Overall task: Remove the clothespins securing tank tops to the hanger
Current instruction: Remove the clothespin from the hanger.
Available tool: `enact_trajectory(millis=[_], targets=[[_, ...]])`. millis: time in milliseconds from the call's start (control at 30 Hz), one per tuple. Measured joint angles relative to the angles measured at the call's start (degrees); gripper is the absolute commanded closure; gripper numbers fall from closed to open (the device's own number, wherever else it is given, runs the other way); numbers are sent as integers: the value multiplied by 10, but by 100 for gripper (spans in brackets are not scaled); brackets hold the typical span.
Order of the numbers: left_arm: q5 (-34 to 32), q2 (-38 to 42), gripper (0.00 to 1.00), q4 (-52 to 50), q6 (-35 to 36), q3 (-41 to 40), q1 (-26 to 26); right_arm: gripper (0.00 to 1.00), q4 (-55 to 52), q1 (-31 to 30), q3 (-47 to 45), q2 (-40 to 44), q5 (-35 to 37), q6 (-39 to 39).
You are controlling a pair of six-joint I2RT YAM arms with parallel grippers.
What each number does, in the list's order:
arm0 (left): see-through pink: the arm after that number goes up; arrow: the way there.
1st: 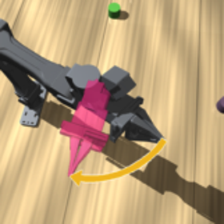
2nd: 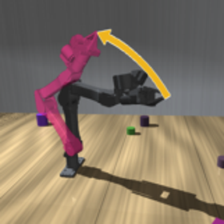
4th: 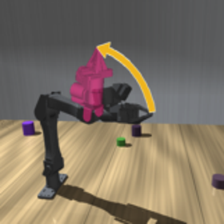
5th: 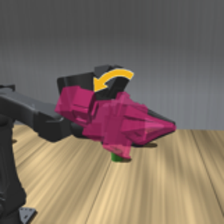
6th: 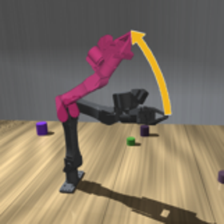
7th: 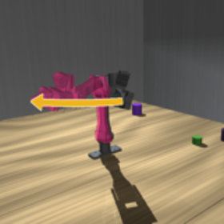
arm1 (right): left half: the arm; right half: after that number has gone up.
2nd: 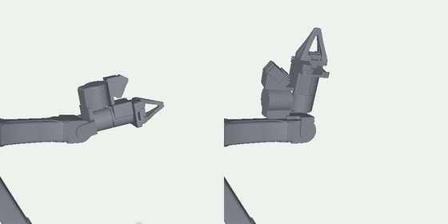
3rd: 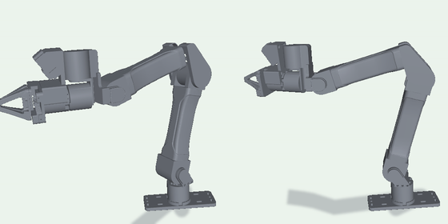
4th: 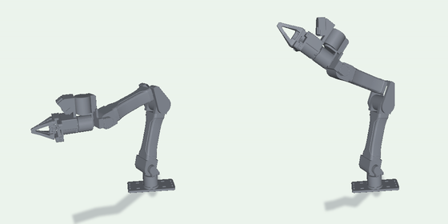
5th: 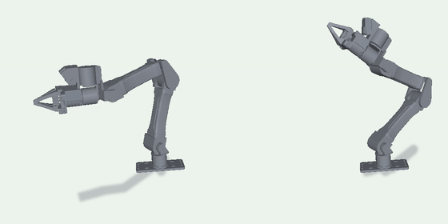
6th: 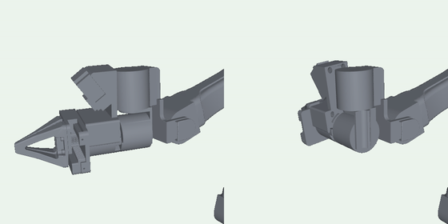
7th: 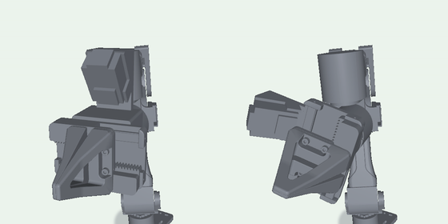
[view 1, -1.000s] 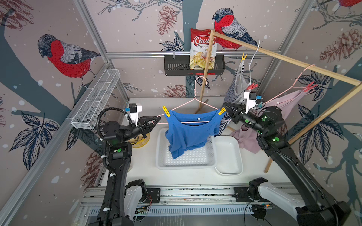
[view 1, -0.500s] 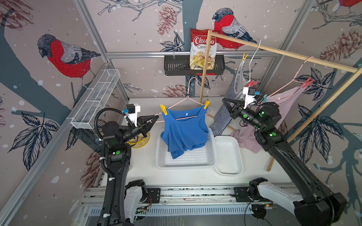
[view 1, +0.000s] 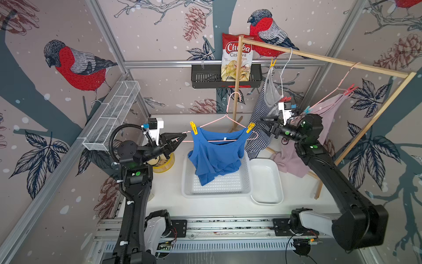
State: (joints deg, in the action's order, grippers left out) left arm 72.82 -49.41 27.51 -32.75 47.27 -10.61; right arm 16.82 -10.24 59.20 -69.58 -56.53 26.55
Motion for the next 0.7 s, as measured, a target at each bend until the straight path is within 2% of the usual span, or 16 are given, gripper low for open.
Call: enact_trajectory(millis=[233, 700], targets=[[16, 8, 100, -1, 3, 31, 0, 19, 19, -3, -21, 15, -53, -1], [52, 13, 100, -47, 42, 89, 0, 20, 41, -3, -44, 43, -66, 6]])
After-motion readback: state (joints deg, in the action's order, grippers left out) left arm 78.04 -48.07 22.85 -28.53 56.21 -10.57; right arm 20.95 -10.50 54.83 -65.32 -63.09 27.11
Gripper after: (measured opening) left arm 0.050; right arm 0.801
